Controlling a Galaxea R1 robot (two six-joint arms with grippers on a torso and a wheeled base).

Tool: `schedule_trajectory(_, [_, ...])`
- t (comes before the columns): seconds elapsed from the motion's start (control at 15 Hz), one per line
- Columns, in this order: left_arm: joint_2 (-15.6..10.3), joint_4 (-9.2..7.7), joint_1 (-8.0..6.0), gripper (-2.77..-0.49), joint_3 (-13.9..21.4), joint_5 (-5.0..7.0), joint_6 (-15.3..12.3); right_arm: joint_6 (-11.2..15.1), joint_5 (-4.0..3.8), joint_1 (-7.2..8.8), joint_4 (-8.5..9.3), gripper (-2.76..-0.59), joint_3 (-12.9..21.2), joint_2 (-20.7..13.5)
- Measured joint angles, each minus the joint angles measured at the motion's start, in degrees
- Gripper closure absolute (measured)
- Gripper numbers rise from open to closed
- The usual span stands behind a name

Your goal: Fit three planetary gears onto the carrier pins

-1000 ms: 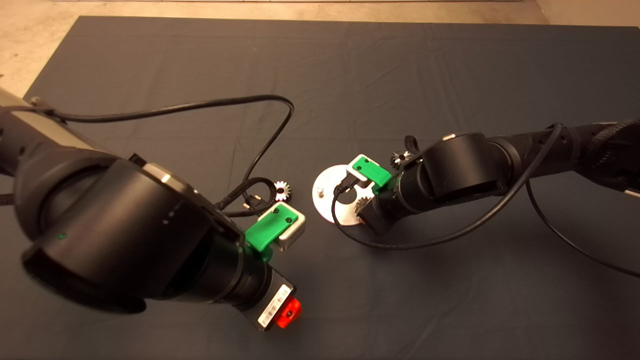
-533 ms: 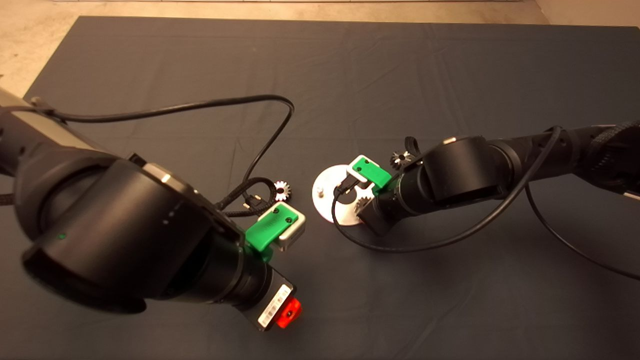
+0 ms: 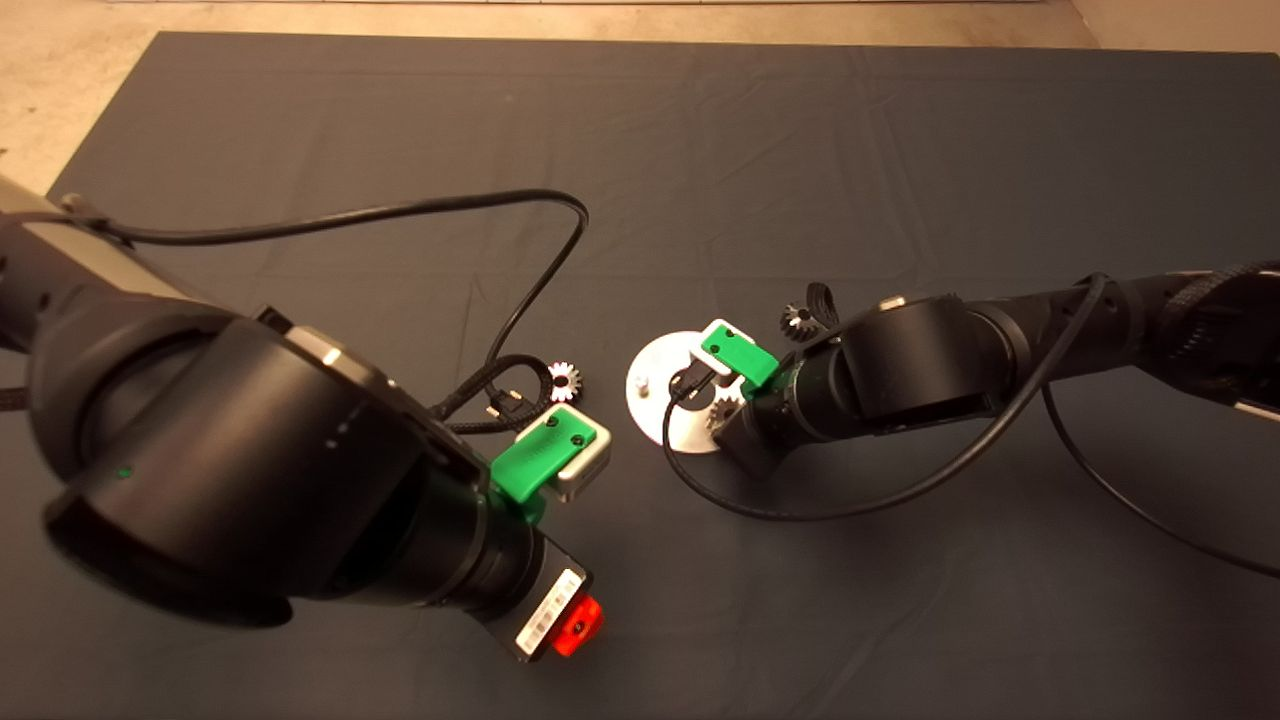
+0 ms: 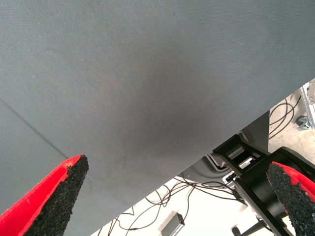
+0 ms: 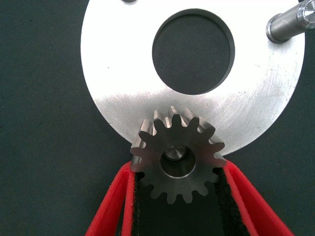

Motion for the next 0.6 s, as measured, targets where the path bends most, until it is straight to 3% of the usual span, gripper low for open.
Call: schedule_trajectory(0.6, [0.0, 0.0, 0.0, -2.64, 0.0, 0.0, 0.0, 0.0, -0.05, -0.12, -0.02, -0.89, 0.0, 0.0])
